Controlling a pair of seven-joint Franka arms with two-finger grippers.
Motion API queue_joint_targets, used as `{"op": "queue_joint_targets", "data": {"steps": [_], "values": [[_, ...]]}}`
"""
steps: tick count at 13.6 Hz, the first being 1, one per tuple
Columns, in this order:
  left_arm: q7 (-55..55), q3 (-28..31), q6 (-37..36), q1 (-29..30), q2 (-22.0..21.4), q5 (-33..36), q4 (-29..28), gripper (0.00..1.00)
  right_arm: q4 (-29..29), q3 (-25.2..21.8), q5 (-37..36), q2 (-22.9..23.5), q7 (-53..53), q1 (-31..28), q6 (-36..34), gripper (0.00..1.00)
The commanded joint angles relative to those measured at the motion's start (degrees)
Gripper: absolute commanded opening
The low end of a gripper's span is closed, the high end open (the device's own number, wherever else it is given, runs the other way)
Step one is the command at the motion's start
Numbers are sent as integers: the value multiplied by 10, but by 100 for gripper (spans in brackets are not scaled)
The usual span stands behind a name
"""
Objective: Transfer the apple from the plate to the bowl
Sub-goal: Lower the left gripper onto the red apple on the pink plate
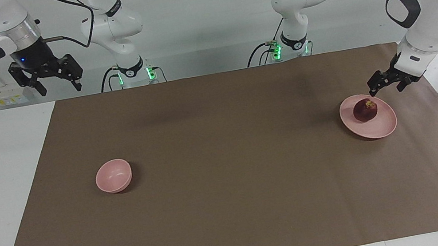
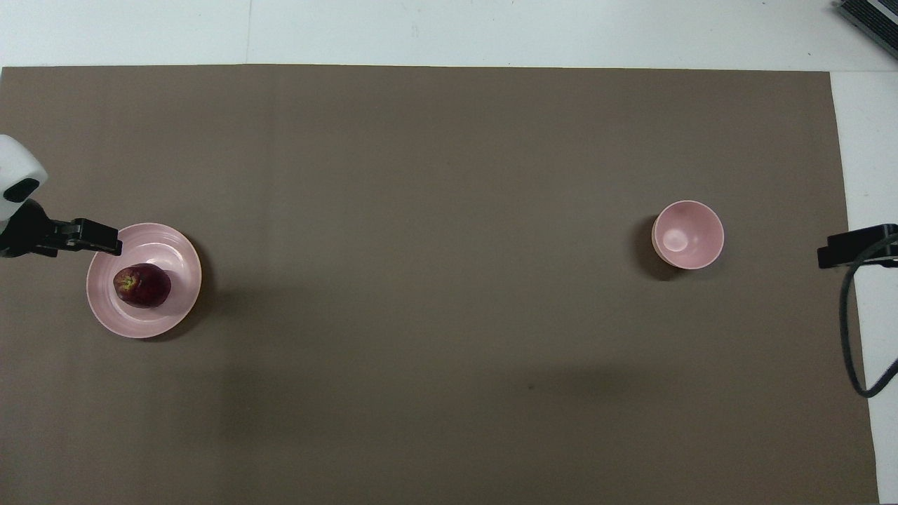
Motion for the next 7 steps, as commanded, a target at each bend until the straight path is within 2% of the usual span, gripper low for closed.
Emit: {"op": "queue_joint_targets", "data": {"steps": [1,7], "values": [[7,-2,48,5,19,-5,-27,100,-5,4,4,-7,-10,-6,-2,100],[5,-2,138,13,34,-5,-102,100,-5,4,4,-7,-10,-6,-2,100]]}}
